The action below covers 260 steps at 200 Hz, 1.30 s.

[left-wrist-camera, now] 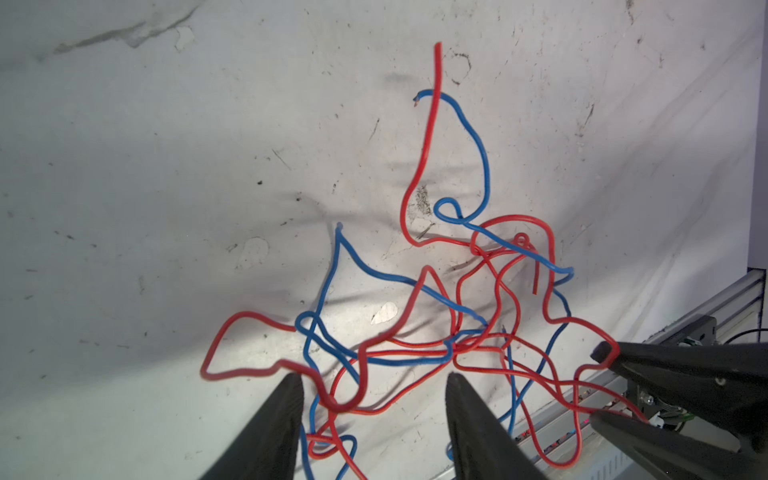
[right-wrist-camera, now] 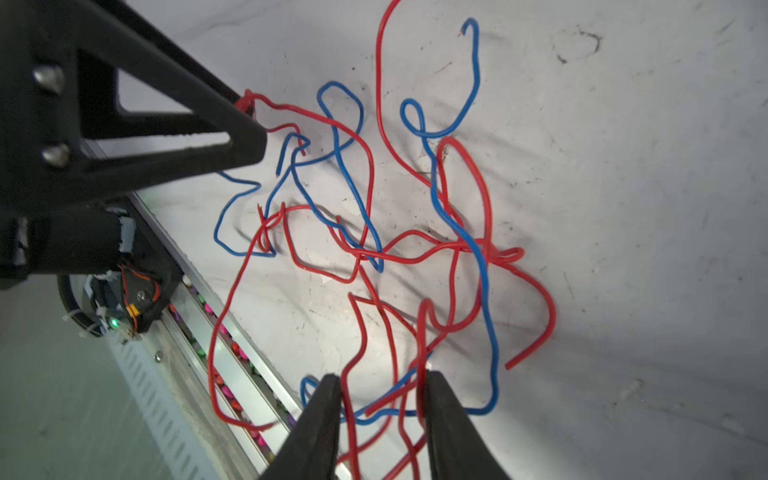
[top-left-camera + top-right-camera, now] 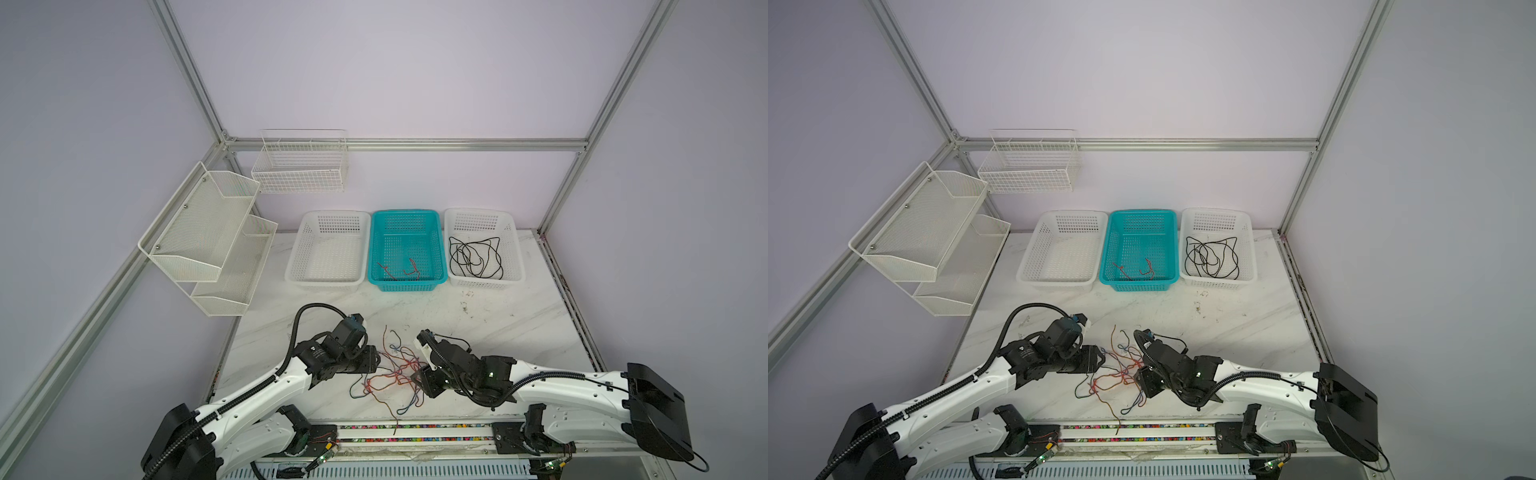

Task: Untangle the cables
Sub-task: 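Grasp red and blue wires with the right gripper beside the left gripper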

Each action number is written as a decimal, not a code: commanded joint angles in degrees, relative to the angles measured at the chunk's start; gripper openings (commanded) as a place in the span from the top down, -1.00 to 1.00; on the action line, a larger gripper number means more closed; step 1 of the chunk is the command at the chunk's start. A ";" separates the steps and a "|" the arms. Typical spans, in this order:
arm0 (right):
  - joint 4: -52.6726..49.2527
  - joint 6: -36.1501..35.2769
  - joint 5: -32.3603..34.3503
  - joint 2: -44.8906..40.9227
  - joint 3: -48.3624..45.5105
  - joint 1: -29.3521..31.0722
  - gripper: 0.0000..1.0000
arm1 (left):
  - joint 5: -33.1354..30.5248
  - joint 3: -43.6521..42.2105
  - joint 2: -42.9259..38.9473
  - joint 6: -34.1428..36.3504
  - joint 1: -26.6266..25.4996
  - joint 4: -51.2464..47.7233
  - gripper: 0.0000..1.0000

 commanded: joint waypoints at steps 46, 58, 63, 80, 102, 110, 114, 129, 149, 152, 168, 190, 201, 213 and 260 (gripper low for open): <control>-0.98 0.48 5.57 -1.57 2.22 0.32 1.00 | -1.66 -2.00 1.95 2.29 0.39 4.52 0.05; -1.86 0.47 5.26 -2.36 2.78 0.32 1.00 | -1.68 -2.36 2.50 2.34 0.40 5.04 0.08; -2.36 0.48 5.28 -2.71 3.13 0.32 1.00 | -1.65 -2.49 2.76 2.38 0.39 5.32 0.09; -3.56 0.17 6.25 -4.85 3.96 0.32 1.00 | -1.70 -2.88 3.45 2.47 0.44 6.00 0.13; -4.91 -0.86 6.39 -7.88 5.64 0.28 1.00 | -2.00 -3.30 4.31 2.60 0.37 6.69 0.18; -5.81 -1.31 6.79 -8.90 6.62 0.23 1.00 | -2.09 -3.41 4.58 2.69 0.39 6.85 0.19; -6.23 -1.51 7.06 -9.47 7.05 0.23 1.00 | -2.17 -3.47 4.69 2.77 0.39 6.93 0.20; -7.72 -2.14 8.00 -11.28 8.58 0.23 1.00 | -2.35 -3.73 5.07 2.86 0.39 7.13 0.23; -9.20 -2.57 8.11 -13.11 10.78 0.19 1.00 | -2.51 -4.04 5.42 2.94 0.39 7.42 0.28; -9.29 -2.59 7.96 -13.43 11.09 0.12 1.00 | -2.55 -4.07 5.50 2.95 0.38 7.48 0.29; -8.72 -3.41 6.76 -15.14 12.09 0.12 1.00 | -2.58 -4.20 5.60 2.95 0.38 7.82 0.42; -8.86 -4.03 6.61 -17.10 13.31 -0.18 1.00 | -2.54 -4.27 5.42 2.70 0.39 8.30 0.62; -9.09 -4.51 6.66 -18.06 14.03 -0.36 1.00 | -2.62 -4.26 5.34 2.67 0.47 8.43 0.67; -8.97 -5.19 6.23 -19.35 14.74 -0.57 1.00 | -2.66 -4.25 5.29 2.66 0.41 8.47 0.73; -8.60 -4.39 4.86 -21.42 14.72 -2.77 1.00 | -3.14 -3.09 3.67 2.01 0.55 7.64 1.00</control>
